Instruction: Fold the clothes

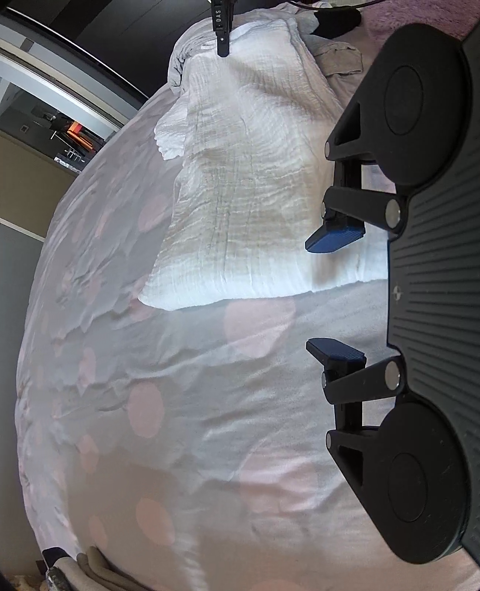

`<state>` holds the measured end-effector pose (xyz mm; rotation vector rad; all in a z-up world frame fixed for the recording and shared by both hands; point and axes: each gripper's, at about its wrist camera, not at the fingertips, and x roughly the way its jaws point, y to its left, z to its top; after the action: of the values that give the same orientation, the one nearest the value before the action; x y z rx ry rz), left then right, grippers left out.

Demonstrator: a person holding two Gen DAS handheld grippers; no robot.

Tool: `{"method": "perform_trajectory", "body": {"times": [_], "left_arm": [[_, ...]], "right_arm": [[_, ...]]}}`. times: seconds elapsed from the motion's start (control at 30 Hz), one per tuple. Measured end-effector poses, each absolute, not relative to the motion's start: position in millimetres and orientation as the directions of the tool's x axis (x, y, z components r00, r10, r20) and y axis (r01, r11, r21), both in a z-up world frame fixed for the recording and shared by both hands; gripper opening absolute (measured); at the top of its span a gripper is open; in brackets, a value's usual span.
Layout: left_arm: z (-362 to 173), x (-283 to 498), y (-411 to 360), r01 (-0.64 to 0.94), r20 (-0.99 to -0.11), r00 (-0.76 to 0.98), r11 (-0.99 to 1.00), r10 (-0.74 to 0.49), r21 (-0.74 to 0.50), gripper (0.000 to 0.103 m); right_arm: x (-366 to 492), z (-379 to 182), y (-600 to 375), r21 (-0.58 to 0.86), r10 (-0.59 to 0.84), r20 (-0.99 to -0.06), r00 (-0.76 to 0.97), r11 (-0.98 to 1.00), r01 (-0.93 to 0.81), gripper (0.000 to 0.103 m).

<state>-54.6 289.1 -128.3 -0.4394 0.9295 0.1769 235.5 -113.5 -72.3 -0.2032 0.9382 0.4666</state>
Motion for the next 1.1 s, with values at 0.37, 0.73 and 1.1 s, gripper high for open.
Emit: {"method": "perform_trajectory", "body": {"times": [0.37,0.73,1.1], "left_arm": [[-147.3,-19.4,303.3,-0.362,-0.814,0.571,0.857,-0.107,-0.367,0.049],[-173.2,-5.5,292.6,-0.377,-0.826,0.546,0.84,-0.138,-0.39,0.034],[-149.7,-1.4,261.1,-0.34,-0.806,0.592,0.903,-0.012,-0.262,0.008]], "right_arm": [[216.6,-34.3,-147.2,0.052,0.354,-0.764,0.539,0.867,-0.496,0.079],[232.2,-88.5,-151.3,0.072,0.326,-0.8,0.503,0.885,-0.459,0.071],[207.0,-72.7,-131.1,-0.032,0.27,-0.778,0.567,0.885,-0.465,0.021]]}}
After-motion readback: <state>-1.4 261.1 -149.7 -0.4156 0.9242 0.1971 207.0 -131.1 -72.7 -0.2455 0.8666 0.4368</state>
